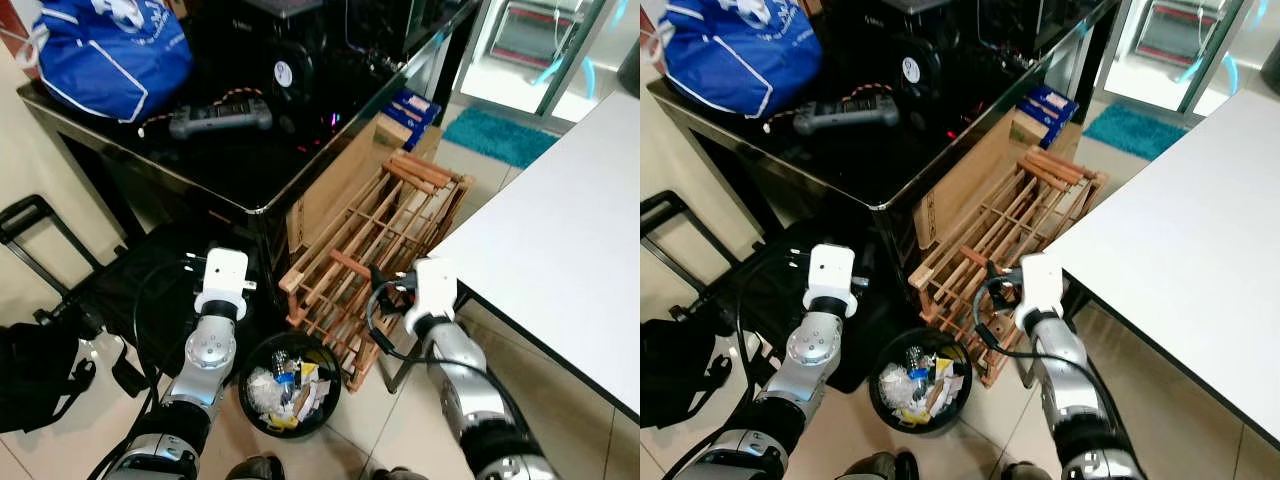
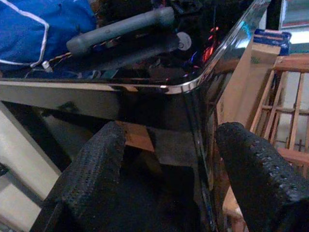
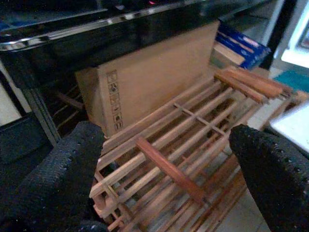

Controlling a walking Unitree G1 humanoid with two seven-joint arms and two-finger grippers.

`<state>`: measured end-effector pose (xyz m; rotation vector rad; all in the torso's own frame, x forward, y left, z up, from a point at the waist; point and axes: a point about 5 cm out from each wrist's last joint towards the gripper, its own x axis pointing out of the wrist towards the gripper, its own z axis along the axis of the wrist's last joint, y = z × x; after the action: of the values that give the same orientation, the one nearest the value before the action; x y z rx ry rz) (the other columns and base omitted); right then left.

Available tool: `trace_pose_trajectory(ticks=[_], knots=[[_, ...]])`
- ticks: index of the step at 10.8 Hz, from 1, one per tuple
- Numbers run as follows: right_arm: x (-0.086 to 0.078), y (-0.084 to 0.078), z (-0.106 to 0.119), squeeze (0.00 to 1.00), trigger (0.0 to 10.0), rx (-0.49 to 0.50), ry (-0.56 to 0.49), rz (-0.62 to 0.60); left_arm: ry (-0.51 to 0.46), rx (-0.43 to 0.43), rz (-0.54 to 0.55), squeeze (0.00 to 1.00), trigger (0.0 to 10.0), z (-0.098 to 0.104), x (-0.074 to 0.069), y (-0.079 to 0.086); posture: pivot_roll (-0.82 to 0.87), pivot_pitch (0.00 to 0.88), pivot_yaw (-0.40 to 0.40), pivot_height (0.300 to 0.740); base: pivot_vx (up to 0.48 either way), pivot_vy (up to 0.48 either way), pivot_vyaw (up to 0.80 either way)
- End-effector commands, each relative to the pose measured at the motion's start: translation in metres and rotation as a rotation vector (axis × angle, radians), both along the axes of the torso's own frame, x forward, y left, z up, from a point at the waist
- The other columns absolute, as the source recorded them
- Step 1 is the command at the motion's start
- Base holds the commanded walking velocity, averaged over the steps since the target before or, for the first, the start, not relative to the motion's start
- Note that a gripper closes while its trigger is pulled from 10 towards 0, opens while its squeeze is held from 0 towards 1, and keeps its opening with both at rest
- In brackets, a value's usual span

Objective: Picking trash to rubbish bin

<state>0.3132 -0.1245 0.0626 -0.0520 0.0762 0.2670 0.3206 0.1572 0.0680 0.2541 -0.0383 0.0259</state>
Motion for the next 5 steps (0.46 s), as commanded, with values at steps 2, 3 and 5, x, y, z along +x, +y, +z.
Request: trace_pose_trajectory(ticks=[2, 3, 5], knots=[[-0.011, 0.019, -0.013, 0.0, 10.0, 0.063, 0.126, 0.197, 0.045, 0.014, 0.005, 0.0, 10.0, -0.009, -0.005, 0.003, -0.03, 0.069, 0.049, 0.74, 0.0, 0.0, 0.0], [-0.013, 0.028, -0.008, 0.0, 10.0, 0.083, 0.116, 0.287, 0.043, 0.012, 0.008, 0.0, 10.0, -0.008, -0.005, 0.003, -0.03, 0.069, 0.047, 0.74, 0.0, 0.0, 0.0], [-0.005, 0.029, 0.013, 0.0, 10.0, 0.157, 0.002, 0.272, 0.023, 0.006, 0.009, 0.0, 10.0, -0.004, -0.003, 0.002, -0.03, 0.07, 0.045, 0.74, 0.0, 0.0, 0.0]])
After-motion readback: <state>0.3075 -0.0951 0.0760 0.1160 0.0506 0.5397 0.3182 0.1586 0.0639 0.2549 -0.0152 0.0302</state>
